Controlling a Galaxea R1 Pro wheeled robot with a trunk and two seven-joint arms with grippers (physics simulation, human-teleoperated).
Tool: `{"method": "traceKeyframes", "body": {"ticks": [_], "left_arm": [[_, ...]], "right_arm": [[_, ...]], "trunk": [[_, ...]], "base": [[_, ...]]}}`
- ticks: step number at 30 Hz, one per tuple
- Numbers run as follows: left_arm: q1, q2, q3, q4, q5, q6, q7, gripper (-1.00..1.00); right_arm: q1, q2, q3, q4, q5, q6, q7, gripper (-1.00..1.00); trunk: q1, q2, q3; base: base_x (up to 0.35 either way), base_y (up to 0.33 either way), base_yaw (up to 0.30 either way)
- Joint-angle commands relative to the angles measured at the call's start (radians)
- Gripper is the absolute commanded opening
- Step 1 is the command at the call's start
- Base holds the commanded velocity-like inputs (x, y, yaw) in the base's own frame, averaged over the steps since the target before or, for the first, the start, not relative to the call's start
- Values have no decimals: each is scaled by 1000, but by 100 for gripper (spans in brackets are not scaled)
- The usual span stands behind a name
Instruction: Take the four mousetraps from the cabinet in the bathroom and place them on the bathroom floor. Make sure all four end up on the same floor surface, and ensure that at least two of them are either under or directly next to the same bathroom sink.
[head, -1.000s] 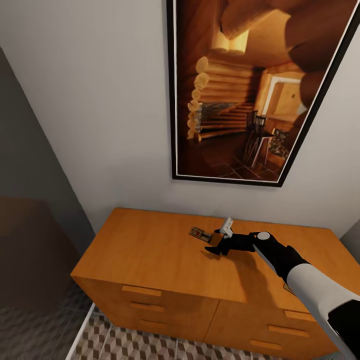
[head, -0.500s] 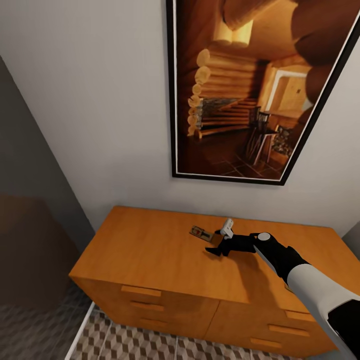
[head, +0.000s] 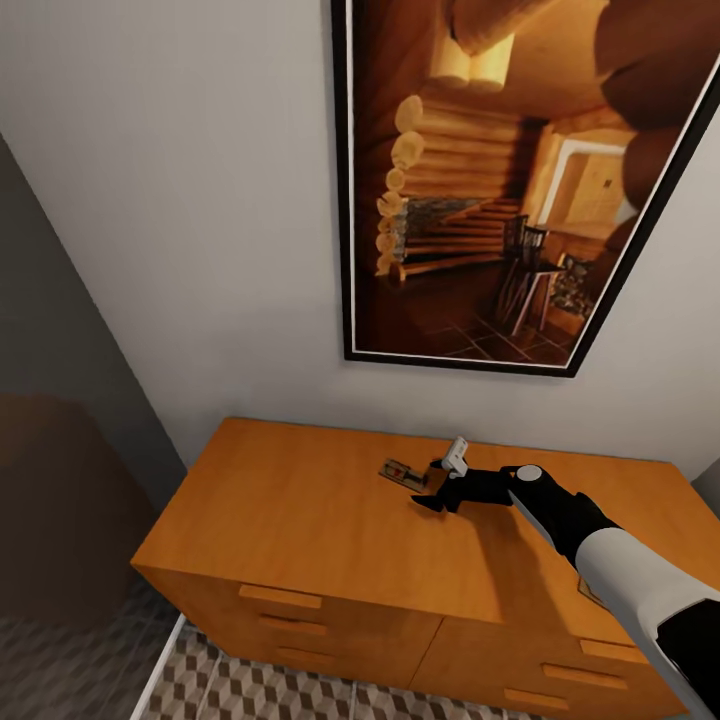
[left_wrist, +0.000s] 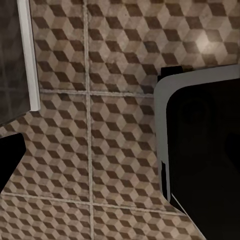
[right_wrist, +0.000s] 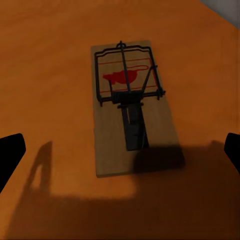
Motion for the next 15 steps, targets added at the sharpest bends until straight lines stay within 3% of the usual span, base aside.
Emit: {"method": "traceKeyframes", "body": {"ticks": [1, 15], "left_arm": [[-1, -1, -8, 3, 7, -6, -1, 100], [-1, -1, -9, 3, 7, -6, -1, 100]], "right_arm": [[-2, -1, 8, 1, -10, -4, -1, 100], [-2, 0, 8, 1, -10, -4, -2, 100]], "trunk": [[1, -2, -2], [1, -2, -2]], "base": [[9, 0, 0], [2, 0, 0]]}}
